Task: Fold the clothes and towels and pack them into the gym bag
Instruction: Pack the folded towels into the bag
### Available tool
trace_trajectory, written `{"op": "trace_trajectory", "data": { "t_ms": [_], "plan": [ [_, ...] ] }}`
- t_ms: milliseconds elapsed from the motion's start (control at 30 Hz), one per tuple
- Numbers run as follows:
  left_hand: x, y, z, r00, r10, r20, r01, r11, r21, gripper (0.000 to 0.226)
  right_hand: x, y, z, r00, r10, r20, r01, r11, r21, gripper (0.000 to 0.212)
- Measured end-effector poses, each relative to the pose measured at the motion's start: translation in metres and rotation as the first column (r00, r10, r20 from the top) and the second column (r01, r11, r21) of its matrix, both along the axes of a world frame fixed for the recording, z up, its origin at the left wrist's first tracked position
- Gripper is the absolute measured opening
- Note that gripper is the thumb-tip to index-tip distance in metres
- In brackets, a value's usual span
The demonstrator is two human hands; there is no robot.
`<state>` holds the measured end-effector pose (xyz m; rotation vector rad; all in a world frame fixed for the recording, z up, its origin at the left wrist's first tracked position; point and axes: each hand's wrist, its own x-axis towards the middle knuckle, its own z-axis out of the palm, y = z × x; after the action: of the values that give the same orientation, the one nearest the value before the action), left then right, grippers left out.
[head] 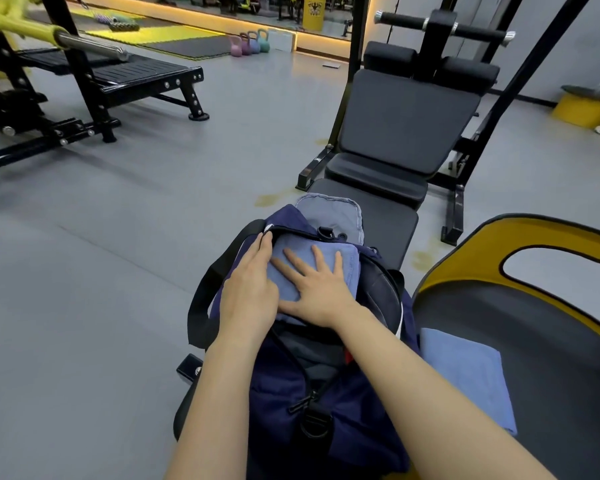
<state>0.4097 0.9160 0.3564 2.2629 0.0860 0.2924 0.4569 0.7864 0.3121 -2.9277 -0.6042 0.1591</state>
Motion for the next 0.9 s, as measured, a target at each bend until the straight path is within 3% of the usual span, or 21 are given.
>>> {"op": "trace_trajectory", "data": {
  "t_ms": [233, 467, 767, 900],
  "plan": [
    [-0.006, 0.001, 0.001, 0.999, -0.02, -0.027, 0.02, 1.0, 0.013, 0.073, 0.001, -0.002, 0.003, 0.998, -0.046, -0.041, 0.049, 0.996, 0.079, 0.086],
    [-0.014, -0.009, -0.005, 0.976, -0.143, -0.161, 0.155, 0.986, 0.065, 0.076, -0.006, -0.018, 0.009, 0.997, -0.059, -0.054, 0.066, 0.987, 0.146, 0.082],
    [-0.015, -0.017, -0.007, 0.97, -0.121, -0.21, 0.189, 0.919, 0.346, 0.071, -0.026, -0.055, 0.02, 0.989, -0.122, 0.079, 0.107, 0.979, 0.174, 0.07],
    [-0.014, -0.019, -0.016, 0.98, -0.11, -0.163, 0.168, 0.899, 0.405, 0.066, -0.039, -0.087, 0.028, 0.965, -0.223, 0.139, 0.178, 0.943, 0.281, 0.056]
  ]
}}
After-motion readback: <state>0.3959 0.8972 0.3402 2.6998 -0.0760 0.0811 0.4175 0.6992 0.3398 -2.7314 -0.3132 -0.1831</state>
